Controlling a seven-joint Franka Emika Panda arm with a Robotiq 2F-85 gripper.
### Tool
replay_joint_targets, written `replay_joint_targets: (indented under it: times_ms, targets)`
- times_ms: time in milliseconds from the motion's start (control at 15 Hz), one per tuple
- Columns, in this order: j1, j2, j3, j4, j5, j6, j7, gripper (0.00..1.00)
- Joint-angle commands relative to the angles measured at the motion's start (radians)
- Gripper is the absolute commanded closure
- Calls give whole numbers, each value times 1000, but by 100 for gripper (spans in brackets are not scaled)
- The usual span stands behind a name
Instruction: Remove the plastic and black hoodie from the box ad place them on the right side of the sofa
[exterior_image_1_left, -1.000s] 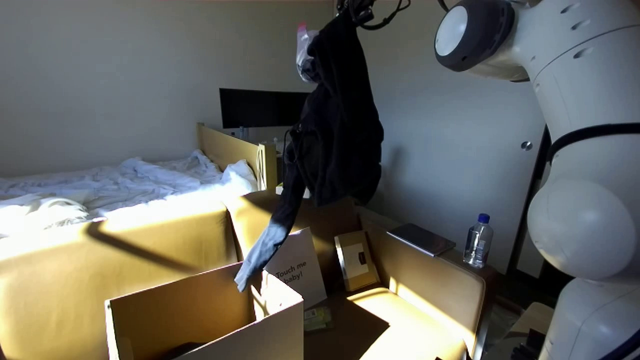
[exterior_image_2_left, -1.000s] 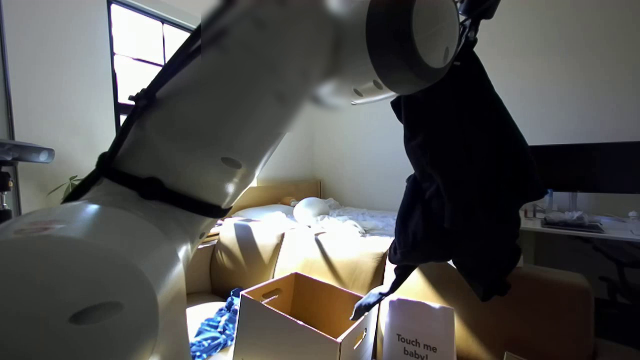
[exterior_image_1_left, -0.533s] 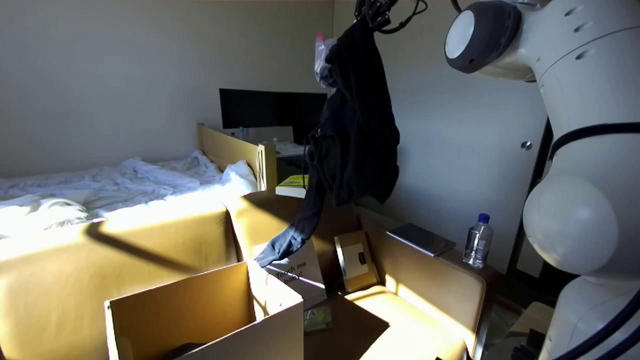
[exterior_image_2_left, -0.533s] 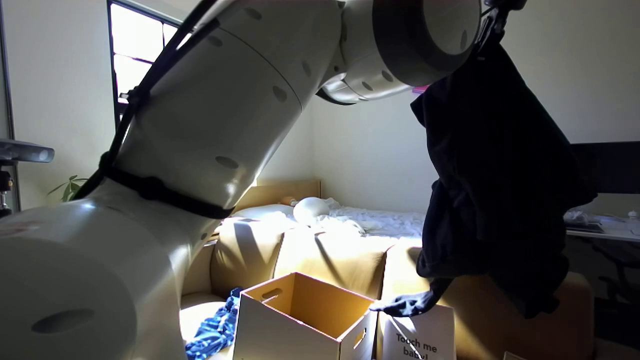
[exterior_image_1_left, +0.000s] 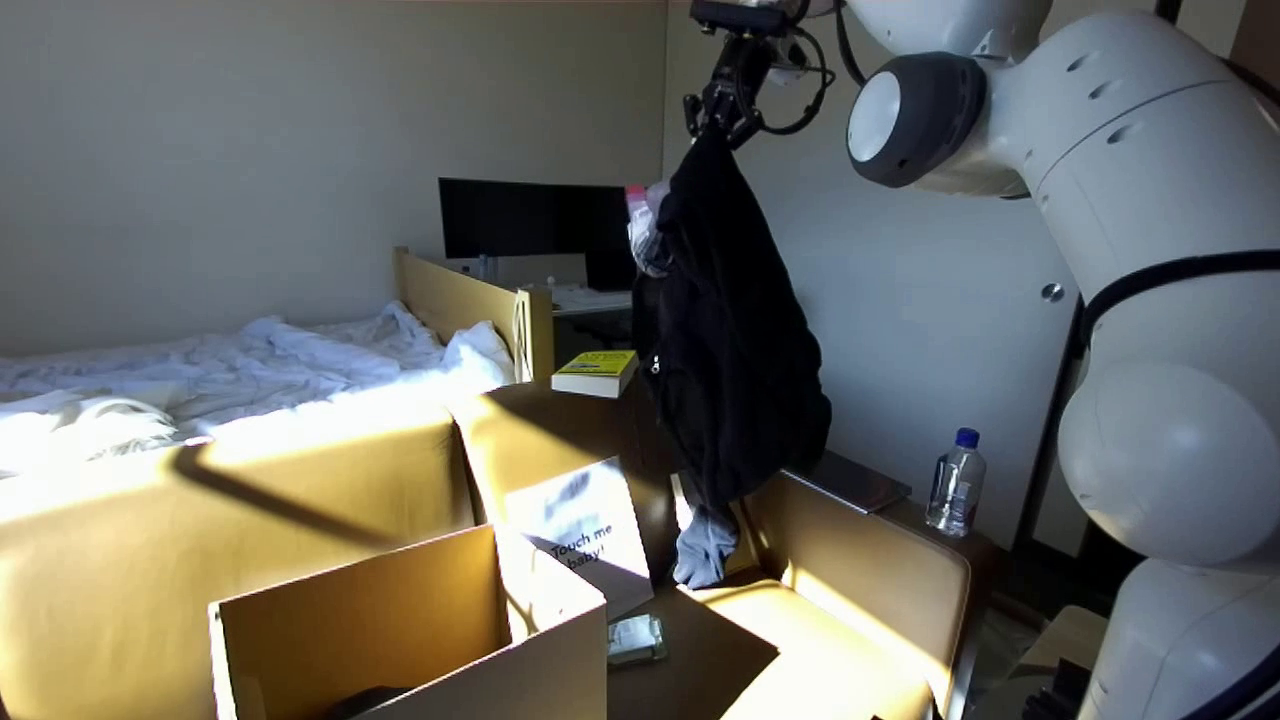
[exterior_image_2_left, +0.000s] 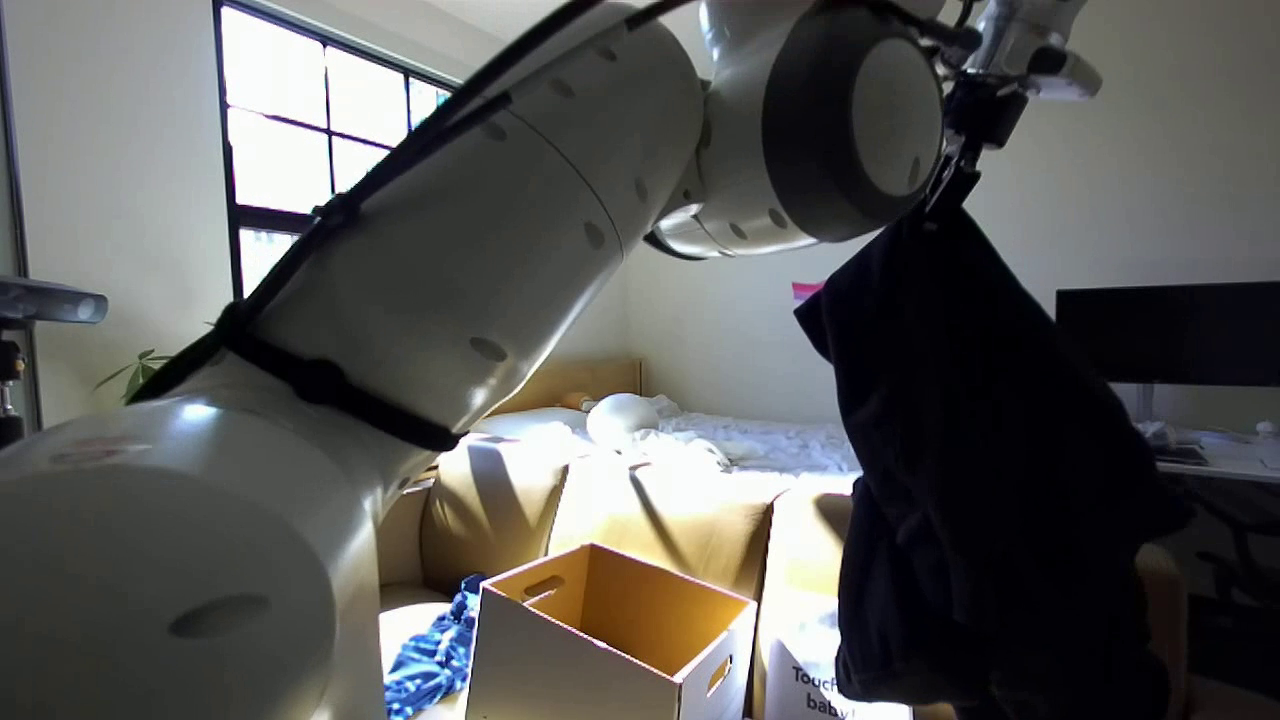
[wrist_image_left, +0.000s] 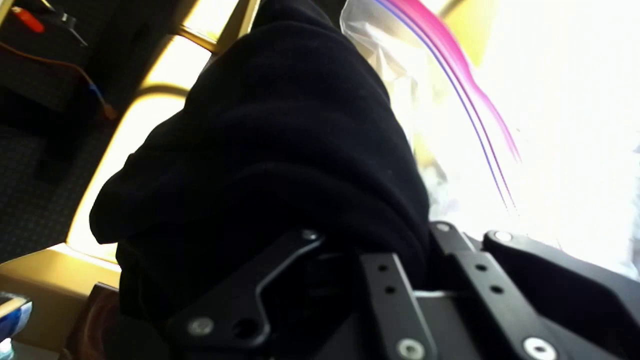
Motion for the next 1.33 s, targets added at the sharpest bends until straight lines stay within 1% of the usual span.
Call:
replay_joint_targets:
  times_ms: [0,267,333,400,467,533,600,667,867,1000,1133,1267]
  targets:
    - [84,108,3,29,-43,-41,-128,96]
    - [191,282,13,39,-82,39,-313,96]
    - [213,328,14,40,-83,67,-338,96]
    - [236,369,14,40,-86,100,-361,61]
    - [253,409,14,48,-86,150,-375,60]
    - [262,430,17,40,-84,180,-391,56]
    - [273,468,6,72,-65,194,-392,49]
    - [273,449,6,13,-61,240,-401,42]
    - [266,463,11,16,-49,276,-410,23]
    - [272,458,9,18,-51,282,-420,10]
    - [301,450,-2,25,-76,244,-440,0]
    - [345,439,-21,26,-112,192,-478,0]
